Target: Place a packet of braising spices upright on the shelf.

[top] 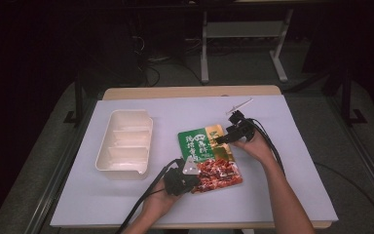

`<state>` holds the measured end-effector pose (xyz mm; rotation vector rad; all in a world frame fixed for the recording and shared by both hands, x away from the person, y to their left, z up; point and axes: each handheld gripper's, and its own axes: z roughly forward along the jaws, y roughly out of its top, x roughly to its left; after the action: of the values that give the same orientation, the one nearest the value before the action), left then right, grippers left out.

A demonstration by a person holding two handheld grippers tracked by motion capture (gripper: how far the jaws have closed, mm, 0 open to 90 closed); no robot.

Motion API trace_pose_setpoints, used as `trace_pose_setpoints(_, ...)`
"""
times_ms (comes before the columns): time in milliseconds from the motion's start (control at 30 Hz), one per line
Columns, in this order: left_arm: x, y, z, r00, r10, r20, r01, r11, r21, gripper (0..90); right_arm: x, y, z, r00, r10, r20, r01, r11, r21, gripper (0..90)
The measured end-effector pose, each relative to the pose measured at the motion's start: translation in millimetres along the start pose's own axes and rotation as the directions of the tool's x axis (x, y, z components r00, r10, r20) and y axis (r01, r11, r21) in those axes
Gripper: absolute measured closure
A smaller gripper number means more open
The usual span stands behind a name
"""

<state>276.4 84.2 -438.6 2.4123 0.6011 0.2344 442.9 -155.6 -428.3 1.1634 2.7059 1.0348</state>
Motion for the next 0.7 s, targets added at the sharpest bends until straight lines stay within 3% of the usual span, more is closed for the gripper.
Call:
trace_pose_setpoints(133, -0.9, -0.3, -0.1, 1.0, 0.004, -0.006, -0.004, 1.0, -0.001, 90.0, -2.9, 0.2, 7.4, 0.9997, 0.018, -0.015, -0.018, 0.9998, 0.004, 24.5)
trace_pose_setpoints(167, -0.8, -0.5, -0.2, 1.0, 0.003, -0.006, -0.003, 1.0, -0.001, 90.0, -4.9, -1.5, 9.0, 0.9985, 0.037, -0.04, -0.036, 0.9993, 0.009, 26.4)
trace_pose_setpoints(267, -1.2, -0.5, -0.1, 1.0, 0.002, -0.007, -0.002, 1.0, -0.002, 90.0, -4.2, -2.2, 9.4, 0.9962, 0.037, -0.078, -0.037, 0.9993, 0.009, 29.3)
trace_pose_setpoints(400, -1.7, -0.6, 0.1, 1.0, 0.001, -0.009, -0.001, 1.0, -0.005, 90.0, -2.7, -1.4, 7.3, 0.9961, 0.019, -0.086, -0.019, 0.9998, -0.006, 31.5)
trace_pose_setpoints(600, -2.2, -0.5, -0.3, 0.9999, 0.001, -0.011, -0.001, 1.0, 0.001, 90.0, 0.7, -1.0, -7.8, 0.9877, 0.019, -0.155, -0.027, 0.9982, -0.054, 41.3)
trace_pose_setpoints(633, -2.8, -0.6, -0.3, 0.9999, 0.002, -0.014, -0.002, 1.0, 0.002, 90.0, 2.8, -0.9, -11.5, 0.9833, 0.002, -0.182, -0.013, 0.9982, -0.059, 45.1)
trace_pose_setpoints(700, -2.8, -0.5, -0.3, 0.9999, 0.002, -0.014, -0.002, 1.0, 0.002, 90.0, 4.3, -0.9, -13.0, 0.9821, -0.009, -0.188, -0.002, 0.9985, -0.056, 46.5)
